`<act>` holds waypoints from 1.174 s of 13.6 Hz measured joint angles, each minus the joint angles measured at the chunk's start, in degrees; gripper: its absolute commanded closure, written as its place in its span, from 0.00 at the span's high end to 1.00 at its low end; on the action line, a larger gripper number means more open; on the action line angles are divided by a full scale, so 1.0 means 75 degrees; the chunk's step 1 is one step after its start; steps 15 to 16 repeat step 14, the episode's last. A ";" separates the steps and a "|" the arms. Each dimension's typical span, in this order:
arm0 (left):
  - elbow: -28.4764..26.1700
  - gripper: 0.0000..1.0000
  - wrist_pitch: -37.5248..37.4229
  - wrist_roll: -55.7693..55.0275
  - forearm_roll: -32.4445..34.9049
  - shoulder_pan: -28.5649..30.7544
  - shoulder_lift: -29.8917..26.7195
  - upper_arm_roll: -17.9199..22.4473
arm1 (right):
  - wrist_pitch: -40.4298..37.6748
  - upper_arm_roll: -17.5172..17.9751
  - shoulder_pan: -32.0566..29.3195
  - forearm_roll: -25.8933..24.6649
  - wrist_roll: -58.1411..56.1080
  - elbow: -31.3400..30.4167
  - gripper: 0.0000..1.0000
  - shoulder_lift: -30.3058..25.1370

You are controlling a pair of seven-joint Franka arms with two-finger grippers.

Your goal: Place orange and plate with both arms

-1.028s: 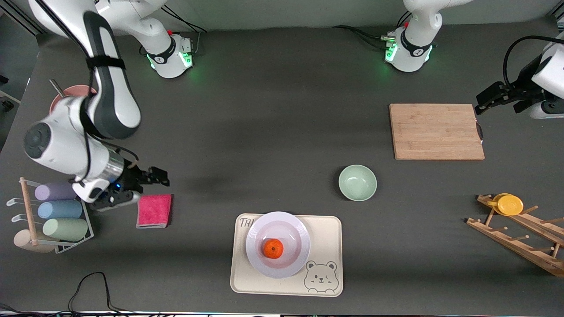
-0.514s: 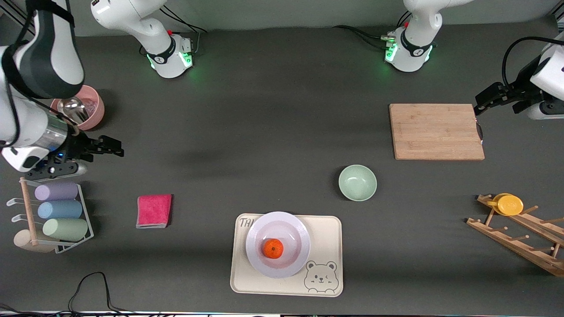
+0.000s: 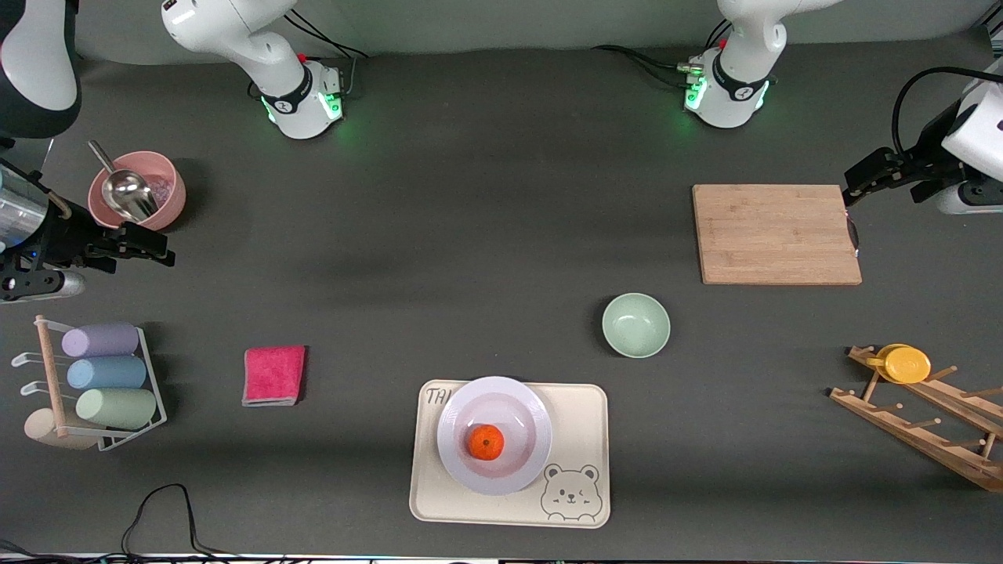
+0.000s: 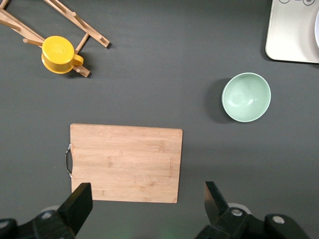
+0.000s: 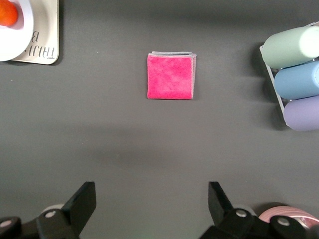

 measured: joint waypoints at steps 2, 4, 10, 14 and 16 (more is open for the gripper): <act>0.0000 1.00 0.0013 -0.0001 0.0008 0.0000 0.0011 0.0000 | -0.0049 0.0014 0.0027 0.0000 0.0021 -0.0001 1.00 -0.0005; 0.0000 1.00 0.0017 -0.0001 0.0009 0.0000 0.0013 0.0000 | -0.0132 0.0031 0.0013 0.0000 0.0023 -0.0022 1.00 -0.0057; 0.0000 1.00 0.0021 -0.0001 0.0011 0.0000 0.0015 0.0001 | -0.0175 0.3165 -0.2947 -0.0009 0.0033 -0.0526 1.00 -0.0567; 0.0000 1.00 0.0024 -0.0002 0.0012 0.0000 0.0029 0.0002 | -0.0181 0.4749 -0.4407 -0.0035 0.0043 -0.0783 1.00 -0.1007; 0.0000 1.00 0.0024 -0.0002 0.0012 0.0000 0.0029 0.0002 | -0.0181 0.4749 -0.4407 -0.0035 0.0043 -0.0783 1.00 -0.1007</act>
